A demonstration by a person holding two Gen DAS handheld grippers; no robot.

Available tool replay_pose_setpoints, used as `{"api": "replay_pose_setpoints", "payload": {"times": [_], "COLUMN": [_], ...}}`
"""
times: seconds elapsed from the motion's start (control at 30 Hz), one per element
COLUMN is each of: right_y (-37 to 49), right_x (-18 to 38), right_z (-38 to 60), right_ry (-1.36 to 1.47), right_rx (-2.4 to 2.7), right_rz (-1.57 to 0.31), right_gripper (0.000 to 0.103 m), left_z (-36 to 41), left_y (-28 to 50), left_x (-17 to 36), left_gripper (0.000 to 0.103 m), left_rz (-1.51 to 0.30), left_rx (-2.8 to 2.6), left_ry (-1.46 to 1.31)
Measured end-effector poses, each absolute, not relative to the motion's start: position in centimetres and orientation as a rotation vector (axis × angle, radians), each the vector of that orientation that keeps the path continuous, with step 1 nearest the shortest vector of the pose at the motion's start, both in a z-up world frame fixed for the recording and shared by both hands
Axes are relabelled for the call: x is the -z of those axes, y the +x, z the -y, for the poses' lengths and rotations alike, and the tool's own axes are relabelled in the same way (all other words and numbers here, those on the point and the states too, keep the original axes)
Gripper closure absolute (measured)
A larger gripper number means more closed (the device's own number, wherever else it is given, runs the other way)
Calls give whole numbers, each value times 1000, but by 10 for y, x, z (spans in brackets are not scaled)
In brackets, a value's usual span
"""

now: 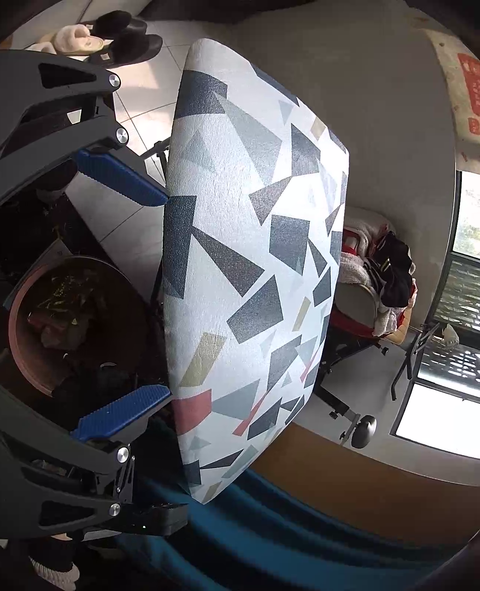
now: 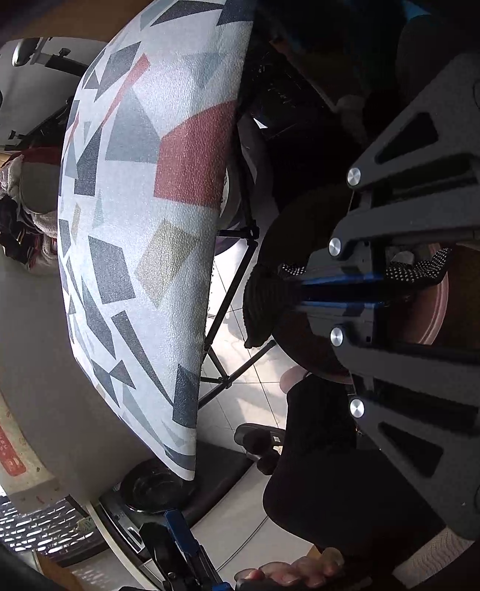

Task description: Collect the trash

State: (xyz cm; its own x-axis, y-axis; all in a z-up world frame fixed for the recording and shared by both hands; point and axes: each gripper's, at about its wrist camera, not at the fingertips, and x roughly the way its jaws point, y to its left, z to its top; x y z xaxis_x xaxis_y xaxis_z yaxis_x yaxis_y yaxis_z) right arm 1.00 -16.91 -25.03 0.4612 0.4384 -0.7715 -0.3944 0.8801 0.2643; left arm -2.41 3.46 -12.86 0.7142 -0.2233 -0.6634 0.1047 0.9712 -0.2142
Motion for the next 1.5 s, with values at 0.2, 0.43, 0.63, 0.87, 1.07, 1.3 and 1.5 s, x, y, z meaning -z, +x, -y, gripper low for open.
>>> {"api": "replay_pose_setpoints", "payload": {"times": [0.2,0.43,0.63,0.87,1.07,1.3,1.5], "right_y": [11,11,15,20,23,17,14], "right_x": [253,248,239,170,93,29,14], "right_z": [169,170,175,191,209,219,220], "right_ry": [36,11,0,-6,12,9,-5], "right_rx": [-495,-444,-402,-313,-277,-248,-241], "right_rz": [-975,-944,-945,-810,-700,-573,-538], "right_gripper": [77,9,6,6,6,6,6], "left_z": [-31,-30,-29,-27,-20,-11,-11], "left_y": [-23,-24,-25,-22,-20,-27,-30], "left_x": [134,134,128,85,30,-24,-37], "left_gripper": [8,7,6,6,6,6,6], "left_rz": [-769,-767,-751,-660,-548,-412,-422], "left_rx": [185,175,170,141,108,46,25], "left_ry": [-164,-160,-143,-82,-38,48,51]}}
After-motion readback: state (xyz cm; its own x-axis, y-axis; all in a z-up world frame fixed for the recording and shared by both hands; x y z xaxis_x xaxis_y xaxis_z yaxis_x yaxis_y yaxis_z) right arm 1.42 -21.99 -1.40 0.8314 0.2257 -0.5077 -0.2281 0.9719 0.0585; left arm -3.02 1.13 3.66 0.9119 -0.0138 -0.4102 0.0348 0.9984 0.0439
